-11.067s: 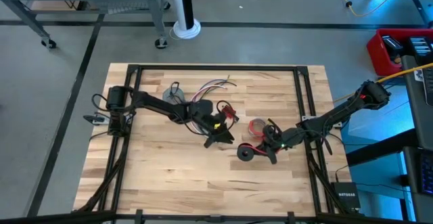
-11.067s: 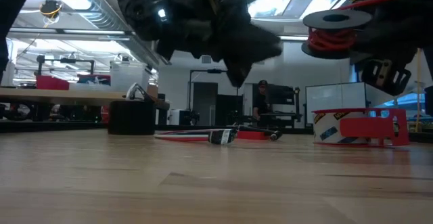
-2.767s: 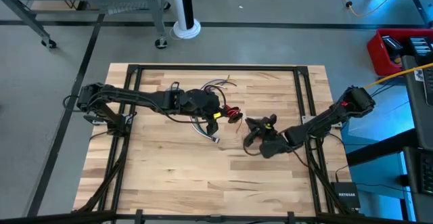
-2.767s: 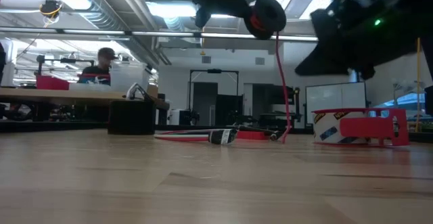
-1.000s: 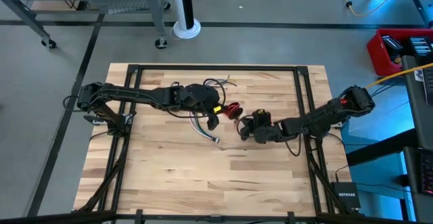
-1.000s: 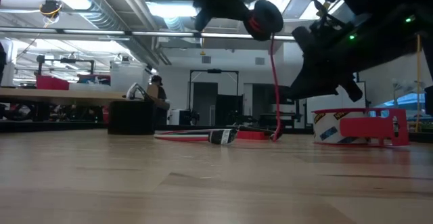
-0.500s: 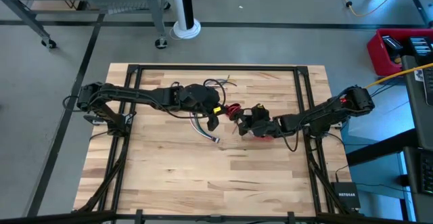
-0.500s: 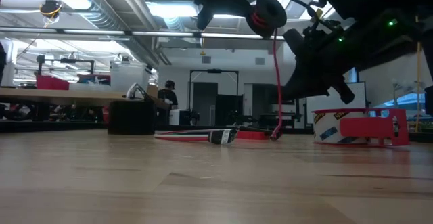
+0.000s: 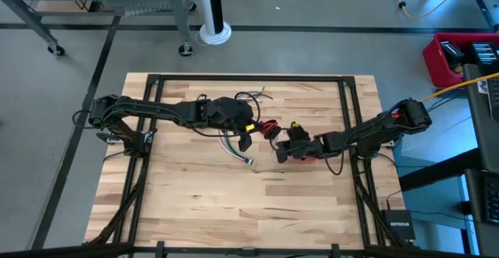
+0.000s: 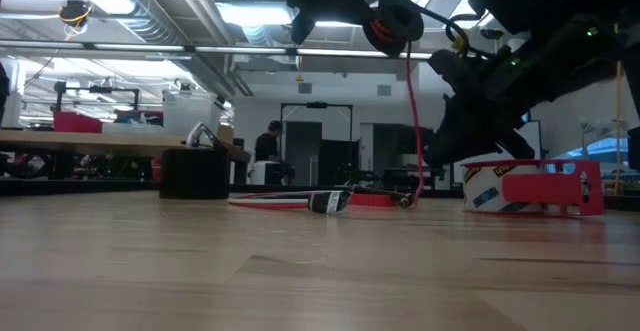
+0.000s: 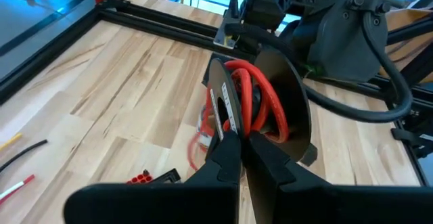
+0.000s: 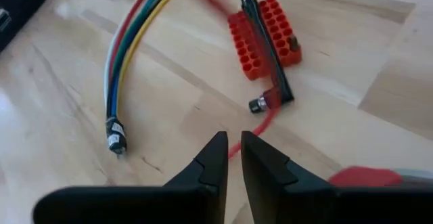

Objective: Coil cords
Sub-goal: Coil the red wire onto the spool

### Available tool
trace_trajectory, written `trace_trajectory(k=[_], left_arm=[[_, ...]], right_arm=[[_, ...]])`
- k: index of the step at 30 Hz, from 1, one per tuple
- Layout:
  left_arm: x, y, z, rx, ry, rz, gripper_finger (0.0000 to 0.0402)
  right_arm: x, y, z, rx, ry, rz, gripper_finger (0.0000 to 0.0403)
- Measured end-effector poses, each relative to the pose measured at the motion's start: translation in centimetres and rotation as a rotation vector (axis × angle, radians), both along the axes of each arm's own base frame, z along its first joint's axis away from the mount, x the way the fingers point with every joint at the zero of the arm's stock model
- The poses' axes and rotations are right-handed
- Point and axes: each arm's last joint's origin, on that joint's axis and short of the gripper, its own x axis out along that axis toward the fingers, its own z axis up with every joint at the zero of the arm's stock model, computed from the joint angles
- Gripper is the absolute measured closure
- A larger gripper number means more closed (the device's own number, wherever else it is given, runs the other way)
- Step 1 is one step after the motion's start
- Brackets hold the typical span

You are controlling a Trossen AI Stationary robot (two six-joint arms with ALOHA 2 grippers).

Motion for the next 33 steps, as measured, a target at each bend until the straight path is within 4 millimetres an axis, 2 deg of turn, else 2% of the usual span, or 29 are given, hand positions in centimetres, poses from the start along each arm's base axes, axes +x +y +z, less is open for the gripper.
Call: trace_trajectory(k=[33], left_arm=[[0.19, -0.21, 0.38, -0.033, -0.047, -0.015, 0.0401]], right_arm=[[0.02, -0.49, 0.36, -0.131, -0.047, -0.140, 0.0356]])
